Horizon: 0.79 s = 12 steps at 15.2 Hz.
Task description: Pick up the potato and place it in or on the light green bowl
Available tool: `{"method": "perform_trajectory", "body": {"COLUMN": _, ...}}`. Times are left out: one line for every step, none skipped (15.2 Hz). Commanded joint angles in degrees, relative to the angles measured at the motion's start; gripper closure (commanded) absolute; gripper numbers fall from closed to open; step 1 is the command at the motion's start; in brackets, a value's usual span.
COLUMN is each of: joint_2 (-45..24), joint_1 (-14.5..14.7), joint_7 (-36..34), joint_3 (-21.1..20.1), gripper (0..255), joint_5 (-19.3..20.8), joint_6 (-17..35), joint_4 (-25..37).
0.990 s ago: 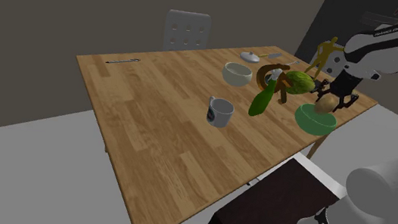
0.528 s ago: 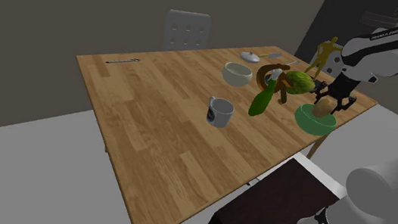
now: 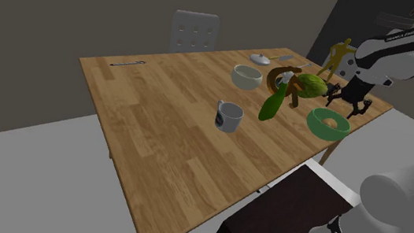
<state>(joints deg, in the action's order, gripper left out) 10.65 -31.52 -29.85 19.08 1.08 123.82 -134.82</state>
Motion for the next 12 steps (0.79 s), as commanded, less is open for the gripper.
{"method": "perform_trajectory", "body": {"joint_2": 0.9, "joint_1": -0.06, "joint_7": -0.23, "joint_3": -0.12, "gripper": 0, "joint_5": 0.29, "joint_6": -2.02, "joint_4": 1.16}}
{"method": "perform_trajectory", "body": {"joint_2": 1.72, "joint_1": -0.11, "joint_7": -0.43, "joint_3": -0.23, "gripper": 0, "joint_5": 0.53, "joint_6": -4.03, "joint_4": 2.39}}
{"method": "perform_trajectory", "body": {"joint_2": 2.44, "joint_1": -0.15, "joint_7": -0.6, "joint_3": -0.34, "gripper": 0, "joint_5": 0.73, "joint_6": -6.03, "joint_4": 3.7}}
{"method": "perform_trajectory", "body": {"joint_2": 2.95, "joint_1": -0.17, "joint_7": -0.71, "joint_3": -0.43, "gripper": 0, "joint_5": 0.86, "joint_6": -7.6, "joint_4": 4.78}}
{"method": "perform_trajectory", "body": {"joint_2": 2.95, "joint_1": -0.17, "joint_7": -0.71, "joint_3": -0.43, "gripper": 0, "joint_5": 0.86, "joint_6": -7.6, "joint_4": 4.78}}
{"method": "perform_trajectory", "body": {"joint_2": 2.96, "joint_1": -0.18, "joint_7": -0.72, "joint_3": -0.44, "gripper": 0, "joint_5": 0.86, "joint_6": -7.6, "joint_4": 4.76}}
{"method": "perform_trajectory", "body": {"joint_2": 2.95, "joint_1": -0.17, "joint_7": -0.71, "joint_3": -0.44, "gripper": 0, "joint_5": 0.86, "joint_6": -7.6, "joint_4": 4.77}}
{"method": "perform_trajectory", "body": {"joint_2": 2.95, "joint_1": -0.17, "joint_7": -0.71, "joint_3": -0.44, "gripper": 0, "joint_5": 0.86, "joint_6": -7.6, "joint_4": 4.78}}
{"method": "perform_trajectory", "body": {"joint_2": 2.95, "joint_1": -0.17, "joint_7": -0.71, "joint_3": -0.44, "gripper": 0, "joint_5": 0.86, "joint_6": -7.6, "joint_4": 4.78}}
{"method": "perform_trajectory", "body": {"joint_2": 2.95, "joint_1": -0.17, "joint_7": -0.71, "joint_3": -0.44, "gripper": 0, "joint_5": 0.86, "joint_6": -7.6, "joint_4": 4.78}}
{"method": "perform_trajectory", "body": {"joint_2": 2.95, "joint_1": -0.17, "joint_7": -0.71, "joint_3": -0.44, "gripper": 0, "joint_5": 0.86, "joint_6": -7.6, "joint_4": 4.78}}
{"method": "perform_trajectory", "body": {"joint_2": 2.95, "joint_1": -0.17, "joint_7": -0.71, "joint_3": -0.44, "gripper": 0, "joint_5": 0.86, "joint_6": -7.6, "joint_4": 4.78}}
